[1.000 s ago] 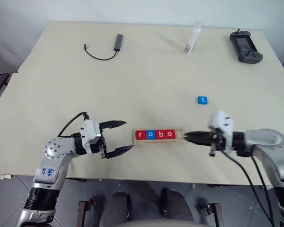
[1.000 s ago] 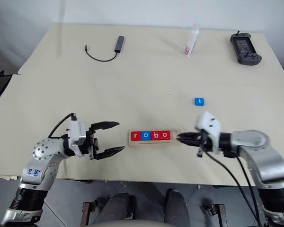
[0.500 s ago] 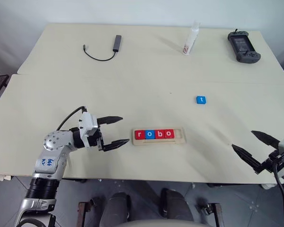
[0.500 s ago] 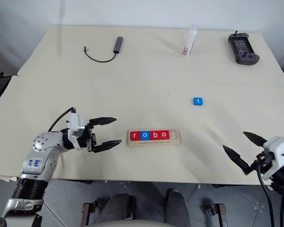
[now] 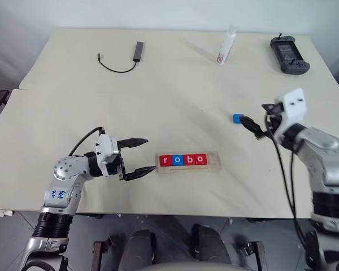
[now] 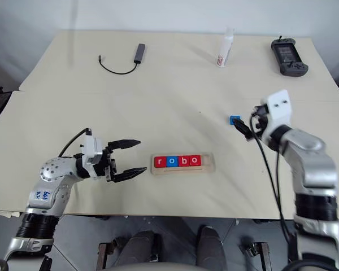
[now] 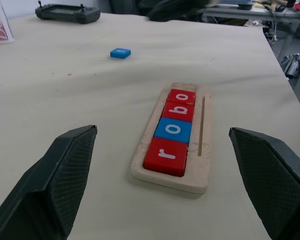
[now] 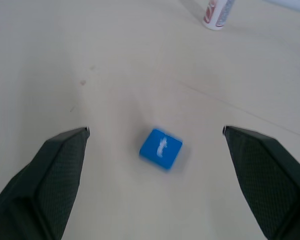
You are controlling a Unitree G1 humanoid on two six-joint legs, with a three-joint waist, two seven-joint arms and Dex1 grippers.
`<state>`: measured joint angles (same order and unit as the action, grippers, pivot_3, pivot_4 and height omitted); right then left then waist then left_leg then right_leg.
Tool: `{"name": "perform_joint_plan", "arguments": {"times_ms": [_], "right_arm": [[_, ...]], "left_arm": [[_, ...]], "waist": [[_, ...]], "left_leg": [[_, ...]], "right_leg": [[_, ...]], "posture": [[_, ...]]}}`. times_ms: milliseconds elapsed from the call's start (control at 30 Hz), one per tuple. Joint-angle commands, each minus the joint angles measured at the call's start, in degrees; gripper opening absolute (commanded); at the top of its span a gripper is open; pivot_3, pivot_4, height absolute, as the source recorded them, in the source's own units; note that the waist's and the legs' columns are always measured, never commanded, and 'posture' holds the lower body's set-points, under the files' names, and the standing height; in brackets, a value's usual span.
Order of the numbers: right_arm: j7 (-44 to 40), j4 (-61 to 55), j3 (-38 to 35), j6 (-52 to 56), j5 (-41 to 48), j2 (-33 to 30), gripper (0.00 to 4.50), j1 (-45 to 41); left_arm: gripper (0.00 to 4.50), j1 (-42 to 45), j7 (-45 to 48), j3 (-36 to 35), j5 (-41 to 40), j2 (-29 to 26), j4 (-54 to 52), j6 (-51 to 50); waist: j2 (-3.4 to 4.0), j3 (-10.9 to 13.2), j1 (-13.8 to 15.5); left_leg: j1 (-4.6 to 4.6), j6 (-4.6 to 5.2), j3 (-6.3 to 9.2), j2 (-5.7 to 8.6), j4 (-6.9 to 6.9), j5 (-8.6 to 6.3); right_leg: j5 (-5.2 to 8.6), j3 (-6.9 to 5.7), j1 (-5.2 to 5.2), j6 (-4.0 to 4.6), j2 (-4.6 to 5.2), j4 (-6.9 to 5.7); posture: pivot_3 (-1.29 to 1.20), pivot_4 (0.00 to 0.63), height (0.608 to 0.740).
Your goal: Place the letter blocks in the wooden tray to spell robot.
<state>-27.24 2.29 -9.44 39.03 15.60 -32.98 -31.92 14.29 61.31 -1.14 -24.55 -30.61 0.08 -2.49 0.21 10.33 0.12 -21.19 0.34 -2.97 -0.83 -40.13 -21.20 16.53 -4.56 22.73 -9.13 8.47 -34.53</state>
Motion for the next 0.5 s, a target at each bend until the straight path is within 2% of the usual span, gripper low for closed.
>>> {"name": "perform_joint_plan", "arguments": {"times_ms": [33, 200, 433, 500], "right_arm": [[7.0, 8.2, 1.4, 1.0, -4.5, 2.3, 4.48, -4.2], [11.5, 12.9, 2.3, 1.5, -6.5, 5.8, 4.48, -6.5], [13.6, 9.8, 2.2, 4.4, -5.2, 10.4, 4.48, -5.7], [13.9, 9.0, 2.4, 4.7, -5.5, 11.4, 4.1, -4.9]], "left_arm": [[4.5, -1.4, -0.6, -0.3, 0.3, -0.5, -3.4, 0.5], [4.5, -3.4, -1.6, -1.4, 0.1, -0.9, -5.0, 0.4], [4.5, -5.6, -2.9, -1.4, -0.4, -0.8, -7.6, 0.2], [4.5, -5.7, -2.8, -1.2, -0.6, -0.7, -8.1, 0.2]], "waist": [[0.0, 0.0, -0.2], [0.01, 0.0, -0.5], [0.01, 0.0, -1.2], [0.01, 0.0, -1.7]], "left_leg": [[0.0, 0.01, 0.0, 0.0, 0.01, -0.01], [-0.06, 0.02, -0.04, 0.01, 0.15, -0.01], [0.02, -0.01, -0.09, -0.03, 0.06, 0.0], [0.02, -0.02, -0.08, -0.06, 0.07, 0.01]], "right_leg": [[0.0, -0.02, 0.0, 0.0, 0.0, 0.0], [0.0, -0.1, 0.08, 0.0, 0.02, 0.08], [0.0, -0.08, 0.05, 0.0, 0.02, 0.0], [0.0, -0.08, 0.05, 0.0, 0.01, -0.02]], "posture": [[0.0, 0.15, 0.74], [0.0, 0.15, 0.74], [0.0, 0.15, 0.74], [0.0, 0.15, 0.74]]}}
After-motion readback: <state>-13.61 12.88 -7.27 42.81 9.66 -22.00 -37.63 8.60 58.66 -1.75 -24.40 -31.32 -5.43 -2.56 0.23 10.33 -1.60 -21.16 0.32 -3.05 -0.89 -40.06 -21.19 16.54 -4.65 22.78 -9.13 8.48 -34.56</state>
